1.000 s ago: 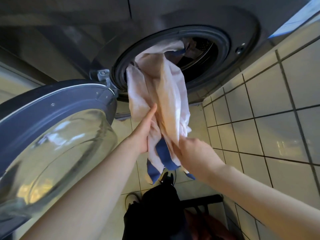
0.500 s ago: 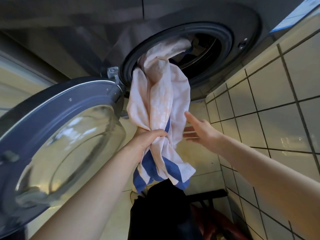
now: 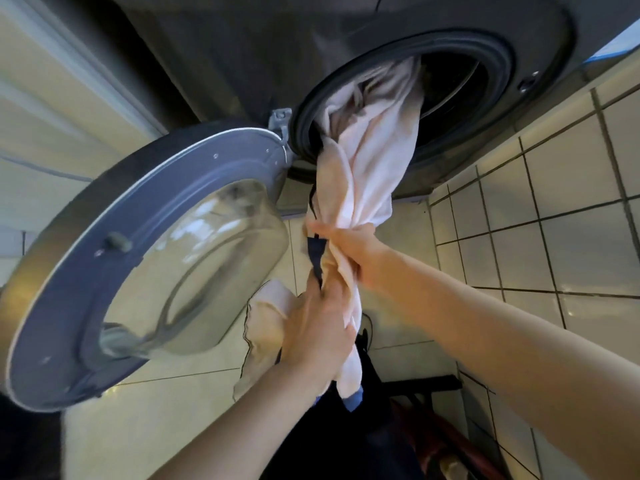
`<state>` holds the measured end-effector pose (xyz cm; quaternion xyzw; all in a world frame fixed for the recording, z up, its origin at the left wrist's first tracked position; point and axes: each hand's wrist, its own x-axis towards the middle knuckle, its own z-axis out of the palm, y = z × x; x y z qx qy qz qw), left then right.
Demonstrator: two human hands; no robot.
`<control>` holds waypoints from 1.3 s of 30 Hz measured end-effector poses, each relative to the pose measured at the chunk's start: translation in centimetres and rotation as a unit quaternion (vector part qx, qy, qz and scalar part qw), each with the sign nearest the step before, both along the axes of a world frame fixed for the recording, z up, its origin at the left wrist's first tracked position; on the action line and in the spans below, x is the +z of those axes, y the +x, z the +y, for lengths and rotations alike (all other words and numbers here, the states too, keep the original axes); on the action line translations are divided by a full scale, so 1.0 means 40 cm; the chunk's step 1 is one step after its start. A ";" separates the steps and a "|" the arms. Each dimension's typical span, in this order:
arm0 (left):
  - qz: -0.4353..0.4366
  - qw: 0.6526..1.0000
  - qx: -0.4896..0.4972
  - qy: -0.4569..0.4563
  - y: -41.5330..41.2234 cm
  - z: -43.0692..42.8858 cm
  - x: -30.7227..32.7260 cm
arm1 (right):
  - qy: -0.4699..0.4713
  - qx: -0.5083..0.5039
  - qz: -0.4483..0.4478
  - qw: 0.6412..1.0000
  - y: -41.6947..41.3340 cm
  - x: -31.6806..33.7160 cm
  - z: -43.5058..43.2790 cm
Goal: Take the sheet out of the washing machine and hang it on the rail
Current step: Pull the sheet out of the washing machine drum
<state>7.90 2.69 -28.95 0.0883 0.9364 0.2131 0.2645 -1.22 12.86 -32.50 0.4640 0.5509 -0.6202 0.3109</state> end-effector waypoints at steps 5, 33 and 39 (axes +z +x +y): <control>0.060 0.993 -0.087 0.055 0.054 -0.092 0.003 | 0.049 0.014 0.040 0.998 0.040 0.025 -0.008; -0.461 0.716 0.302 0.429 -0.101 -0.060 0.051 | 0.379 0.360 0.262 0.811 0.285 0.215 -0.015; -0.443 0.770 0.307 0.341 -0.100 -0.029 0.066 | 0.415 0.479 0.367 0.681 0.325 0.212 -0.002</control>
